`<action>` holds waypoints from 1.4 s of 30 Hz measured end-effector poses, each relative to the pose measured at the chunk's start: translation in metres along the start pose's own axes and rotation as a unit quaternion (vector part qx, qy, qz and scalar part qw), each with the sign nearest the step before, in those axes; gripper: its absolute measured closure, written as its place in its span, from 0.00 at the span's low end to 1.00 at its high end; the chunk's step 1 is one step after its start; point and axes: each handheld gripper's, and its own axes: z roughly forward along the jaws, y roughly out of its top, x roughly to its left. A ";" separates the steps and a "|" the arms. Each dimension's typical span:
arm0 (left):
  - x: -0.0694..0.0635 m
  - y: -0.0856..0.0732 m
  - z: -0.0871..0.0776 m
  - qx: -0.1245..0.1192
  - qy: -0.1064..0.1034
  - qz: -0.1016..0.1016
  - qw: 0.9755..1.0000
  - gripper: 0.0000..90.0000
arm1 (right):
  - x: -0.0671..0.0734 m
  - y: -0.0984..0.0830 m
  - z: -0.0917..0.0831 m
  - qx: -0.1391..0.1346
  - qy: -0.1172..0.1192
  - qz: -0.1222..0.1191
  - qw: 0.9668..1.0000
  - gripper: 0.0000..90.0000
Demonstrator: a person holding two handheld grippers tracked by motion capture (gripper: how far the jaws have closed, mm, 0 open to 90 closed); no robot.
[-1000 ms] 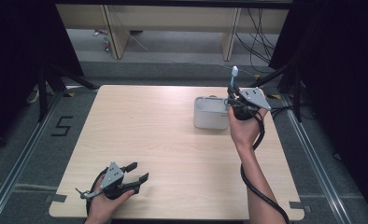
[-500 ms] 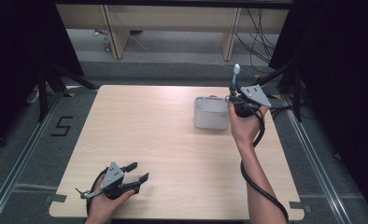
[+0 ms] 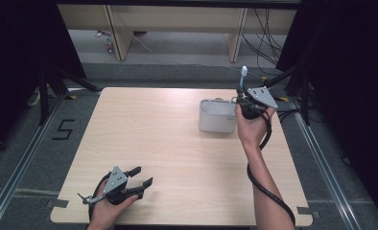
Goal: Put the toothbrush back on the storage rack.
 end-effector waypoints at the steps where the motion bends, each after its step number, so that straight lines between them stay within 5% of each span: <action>1: 0.000 0.000 0.000 0.000 0.000 0.000 1.000 0.40 | 0.000 -0.001 0.000 0.002 0.000 0.003 1.000 0.88; 42: 0.000 0.000 0.000 0.000 0.000 0.000 1.000 0.40 | 0.002 -0.023 0.005 0.034 0.002 0.001 0.999 0.88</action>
